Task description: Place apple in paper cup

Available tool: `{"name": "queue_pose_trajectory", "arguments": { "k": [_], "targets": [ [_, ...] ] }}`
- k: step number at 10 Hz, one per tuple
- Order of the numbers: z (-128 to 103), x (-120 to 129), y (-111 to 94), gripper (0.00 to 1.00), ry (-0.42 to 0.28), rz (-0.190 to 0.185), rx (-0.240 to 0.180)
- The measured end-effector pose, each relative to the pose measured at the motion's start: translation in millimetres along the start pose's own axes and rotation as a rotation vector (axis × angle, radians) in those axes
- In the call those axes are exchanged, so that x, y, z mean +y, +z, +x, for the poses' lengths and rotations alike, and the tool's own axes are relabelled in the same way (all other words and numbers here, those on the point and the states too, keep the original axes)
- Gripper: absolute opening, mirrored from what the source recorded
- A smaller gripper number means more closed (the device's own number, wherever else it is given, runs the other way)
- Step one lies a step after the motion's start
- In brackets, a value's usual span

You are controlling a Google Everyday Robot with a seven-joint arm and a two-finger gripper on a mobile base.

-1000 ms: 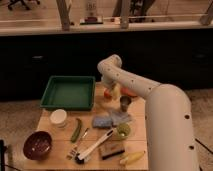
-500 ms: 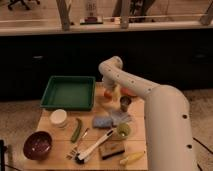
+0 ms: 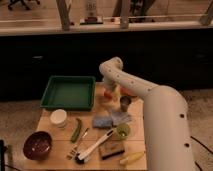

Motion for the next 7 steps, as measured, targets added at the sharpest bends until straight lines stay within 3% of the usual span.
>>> {"name": "queue_pose_trajectory", "arguments": {
  "k": [7],
  "targets": [
    [2.7, 2.2, 3.9, 0.8, 0.01, -0.003, -0.007]
  ]
}}
